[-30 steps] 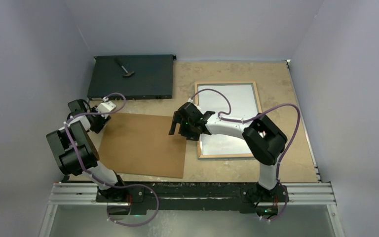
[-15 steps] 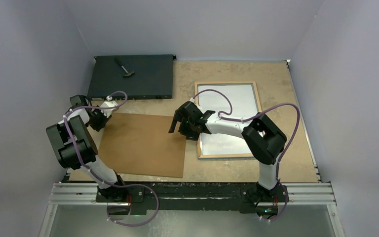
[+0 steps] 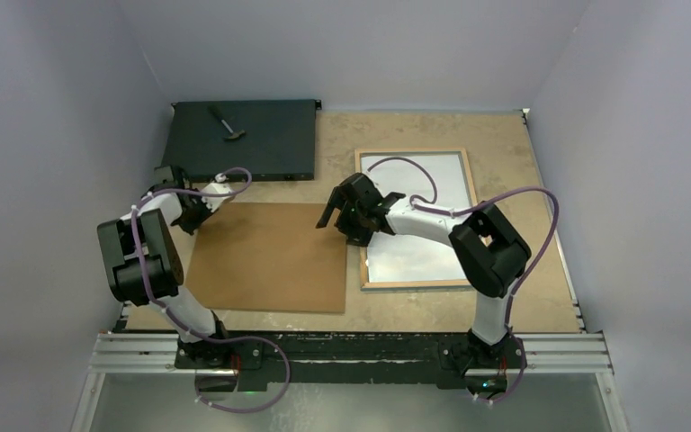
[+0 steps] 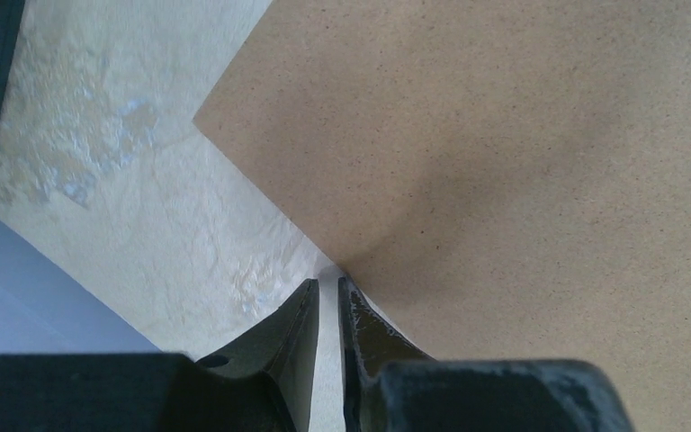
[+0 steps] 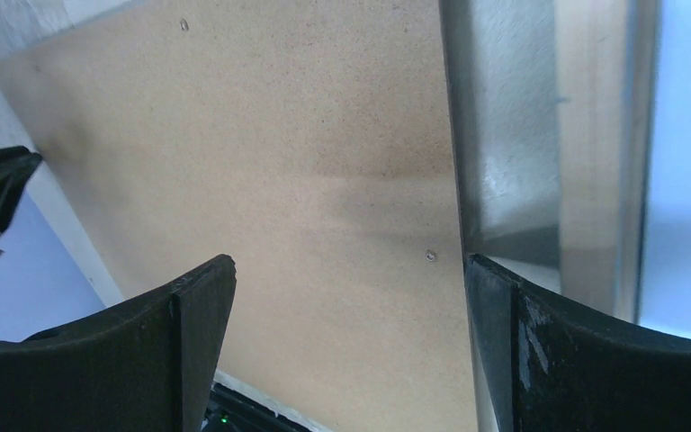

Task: Put the photo into the frame
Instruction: Move the photo frame item to the center of the board.

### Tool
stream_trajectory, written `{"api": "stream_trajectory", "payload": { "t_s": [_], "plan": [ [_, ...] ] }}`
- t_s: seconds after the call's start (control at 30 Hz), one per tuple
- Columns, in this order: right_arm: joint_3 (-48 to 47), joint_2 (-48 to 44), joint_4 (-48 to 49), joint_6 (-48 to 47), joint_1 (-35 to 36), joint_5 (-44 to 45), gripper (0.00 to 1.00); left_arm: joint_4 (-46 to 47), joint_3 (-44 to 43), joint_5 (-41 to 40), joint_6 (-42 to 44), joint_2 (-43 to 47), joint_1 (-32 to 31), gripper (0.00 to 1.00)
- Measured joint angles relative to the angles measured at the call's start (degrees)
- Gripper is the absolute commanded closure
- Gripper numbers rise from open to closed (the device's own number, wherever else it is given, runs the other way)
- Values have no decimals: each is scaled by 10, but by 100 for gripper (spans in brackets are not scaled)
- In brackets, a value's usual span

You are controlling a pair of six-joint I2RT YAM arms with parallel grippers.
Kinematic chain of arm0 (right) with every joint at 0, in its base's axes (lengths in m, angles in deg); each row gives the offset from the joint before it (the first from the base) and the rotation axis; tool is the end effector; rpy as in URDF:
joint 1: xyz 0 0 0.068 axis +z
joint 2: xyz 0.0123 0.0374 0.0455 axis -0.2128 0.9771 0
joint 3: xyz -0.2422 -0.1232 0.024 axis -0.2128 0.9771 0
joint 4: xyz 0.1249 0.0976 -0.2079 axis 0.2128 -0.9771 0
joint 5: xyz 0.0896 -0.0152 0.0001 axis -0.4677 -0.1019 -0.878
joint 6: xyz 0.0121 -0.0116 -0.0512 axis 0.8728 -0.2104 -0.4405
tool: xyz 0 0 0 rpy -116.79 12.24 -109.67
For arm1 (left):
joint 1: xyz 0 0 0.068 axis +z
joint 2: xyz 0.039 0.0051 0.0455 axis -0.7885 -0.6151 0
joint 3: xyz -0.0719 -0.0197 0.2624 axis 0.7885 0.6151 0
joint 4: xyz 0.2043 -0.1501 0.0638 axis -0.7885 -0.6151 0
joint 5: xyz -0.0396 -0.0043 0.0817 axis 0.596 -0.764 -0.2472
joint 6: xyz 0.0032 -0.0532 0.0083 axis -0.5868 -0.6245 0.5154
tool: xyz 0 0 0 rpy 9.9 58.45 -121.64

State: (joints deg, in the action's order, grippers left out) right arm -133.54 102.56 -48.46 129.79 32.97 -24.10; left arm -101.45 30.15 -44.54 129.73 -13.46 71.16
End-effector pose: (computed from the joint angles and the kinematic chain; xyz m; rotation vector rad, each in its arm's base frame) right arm 0.2853 0.2888 0.1812 0.4446 2.5465 0.8714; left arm 0.2976 0.0944 0.1516 1.0588 2.5041 0.0831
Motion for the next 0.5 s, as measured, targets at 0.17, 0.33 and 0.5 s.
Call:
{"api": "stream_trajectory", "payload": {
  "t_s": [0.17,0.33,0.5],
  "plan": [
    [18,-28,12,2,-21,0,2,5,0,-31,-22,0,-33,88],
    [36,-63,21,5,-25,0,3,8,4,-51,-37,3,-51,89],
    [51,-87,26,5,-29,0,3,10,4,-70,-56,4,-70,89]
  ]
}}
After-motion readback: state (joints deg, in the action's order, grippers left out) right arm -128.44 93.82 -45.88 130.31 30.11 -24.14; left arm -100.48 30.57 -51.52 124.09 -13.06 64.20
